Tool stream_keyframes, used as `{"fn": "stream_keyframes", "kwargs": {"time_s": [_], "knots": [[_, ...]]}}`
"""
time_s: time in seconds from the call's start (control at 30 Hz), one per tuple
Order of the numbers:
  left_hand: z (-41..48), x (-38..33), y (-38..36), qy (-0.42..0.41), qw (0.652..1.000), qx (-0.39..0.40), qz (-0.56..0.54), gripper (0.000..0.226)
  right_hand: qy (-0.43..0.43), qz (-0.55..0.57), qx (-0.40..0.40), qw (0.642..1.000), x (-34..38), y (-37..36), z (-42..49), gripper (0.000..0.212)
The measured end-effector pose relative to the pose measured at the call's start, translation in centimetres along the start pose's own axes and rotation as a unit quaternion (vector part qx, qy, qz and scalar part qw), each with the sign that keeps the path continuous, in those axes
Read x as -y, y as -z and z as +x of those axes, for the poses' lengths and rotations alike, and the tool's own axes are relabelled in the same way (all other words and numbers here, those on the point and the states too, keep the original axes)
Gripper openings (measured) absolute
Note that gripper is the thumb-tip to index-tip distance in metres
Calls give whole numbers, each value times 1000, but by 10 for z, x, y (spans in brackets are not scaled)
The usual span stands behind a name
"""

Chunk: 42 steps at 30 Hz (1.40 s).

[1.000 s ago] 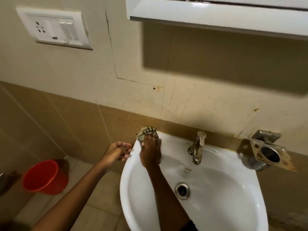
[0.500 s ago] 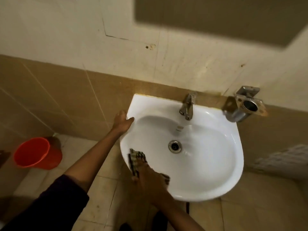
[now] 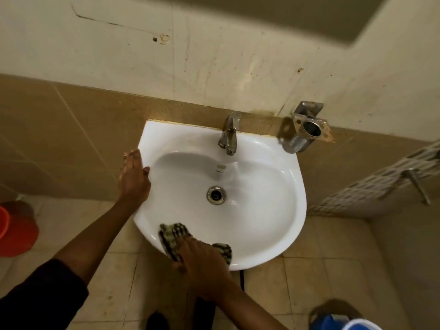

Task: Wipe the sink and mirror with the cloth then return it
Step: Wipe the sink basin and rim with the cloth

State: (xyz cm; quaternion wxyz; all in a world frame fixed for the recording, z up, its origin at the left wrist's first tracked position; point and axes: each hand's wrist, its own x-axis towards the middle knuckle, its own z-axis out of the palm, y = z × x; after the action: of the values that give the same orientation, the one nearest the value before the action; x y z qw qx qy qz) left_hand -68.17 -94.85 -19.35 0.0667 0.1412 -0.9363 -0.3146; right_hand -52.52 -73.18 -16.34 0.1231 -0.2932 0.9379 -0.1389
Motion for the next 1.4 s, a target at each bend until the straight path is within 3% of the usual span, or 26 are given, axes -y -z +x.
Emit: {"fn": "stream_keyframes", "kwargs": {"time_s": [0.17,0.3,0.37,0.5,0.6,0.7,0.77,0.83,0.9,1.0,1.1,1.2,1.33,1.4], "knots": [[2,2,-3,-16,1000,-6,13,56,15,-65,104,992,-120,38,-53,38],[1,4,-5,-26,1000,-13,6,55,53,-275,140,950,-231,84,-36,38],[2,6,-7,-35,999,-21,6,55,22,-343,169,924,-273,106,-7,48],[4,12,-11,-40,999,-25,6,55,101,-470,172,860,-303,112,55,52],[4,13,-10,-55,998,-25,17,54,103,-482,158,856,-300,101,61,54],[3,9,-7,-57,998,-23,16,54,4,-408,203,890,-273,88,33,57],[3,6,-5,-53,998,-25,12,54,-40,-270,250,929,-235,74,8,57],[3,5,-6,-42,999,-24,5,55,-28,-71,304,950,-178,61,-5,56],[3,6,-7,-33,999,-23,1,55,22,97,341,935,-118,46,4,50],[3,8,-6,-28,999,-15,3,55,84,192,324,922,-70,24,28,51],[3,9,-6,-28,1000,-12,0,55,111,96,309,940,-107,7,34,53],[2,8,-5,-30,999,-11,-5,55,112,-155,244,951,-202,21,42,58],[1,8,-6,-26,999,-20,2,54,151,-403,167,887,-271,63,102,55],[2,10,-8,-33,999,-18,9,53,161,-444,162,866,-268,55,119,57]]}}
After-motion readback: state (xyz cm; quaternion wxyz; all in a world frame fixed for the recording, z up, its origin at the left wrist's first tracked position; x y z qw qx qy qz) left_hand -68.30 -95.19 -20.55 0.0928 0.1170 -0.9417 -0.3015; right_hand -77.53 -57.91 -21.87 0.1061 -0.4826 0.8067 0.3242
